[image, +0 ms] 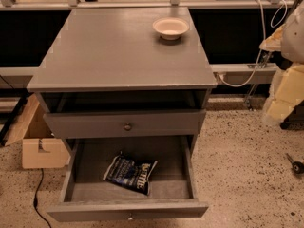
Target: Pick blue chip bag from middle drawer and place on counter
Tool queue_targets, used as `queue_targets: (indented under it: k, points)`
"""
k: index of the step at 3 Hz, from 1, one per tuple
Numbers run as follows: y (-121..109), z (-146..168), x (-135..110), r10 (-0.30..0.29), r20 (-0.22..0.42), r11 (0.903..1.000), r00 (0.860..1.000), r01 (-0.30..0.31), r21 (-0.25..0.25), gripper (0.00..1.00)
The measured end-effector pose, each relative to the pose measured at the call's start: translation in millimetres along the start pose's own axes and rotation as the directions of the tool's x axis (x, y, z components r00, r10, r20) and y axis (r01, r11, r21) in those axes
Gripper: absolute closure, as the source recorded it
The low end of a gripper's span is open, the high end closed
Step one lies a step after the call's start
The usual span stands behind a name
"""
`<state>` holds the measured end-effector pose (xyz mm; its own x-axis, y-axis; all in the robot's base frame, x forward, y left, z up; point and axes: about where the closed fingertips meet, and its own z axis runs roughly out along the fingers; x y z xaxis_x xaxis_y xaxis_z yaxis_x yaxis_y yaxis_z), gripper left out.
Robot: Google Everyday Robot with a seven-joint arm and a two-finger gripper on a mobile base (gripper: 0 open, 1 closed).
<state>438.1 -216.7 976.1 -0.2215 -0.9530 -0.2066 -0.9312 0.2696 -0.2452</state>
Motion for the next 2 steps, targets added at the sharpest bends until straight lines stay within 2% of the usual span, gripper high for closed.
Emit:
queue_targets:
  k: [1,2]
  points:
    - [0.0,0.0,0.0,0.0,0.0,1.0,1.0,0.0,0.0,0.0]
    - [7.6,18.1,-0.9,0.034,0.044,0.9992,0.998,-0.034,-0.02,0.0]
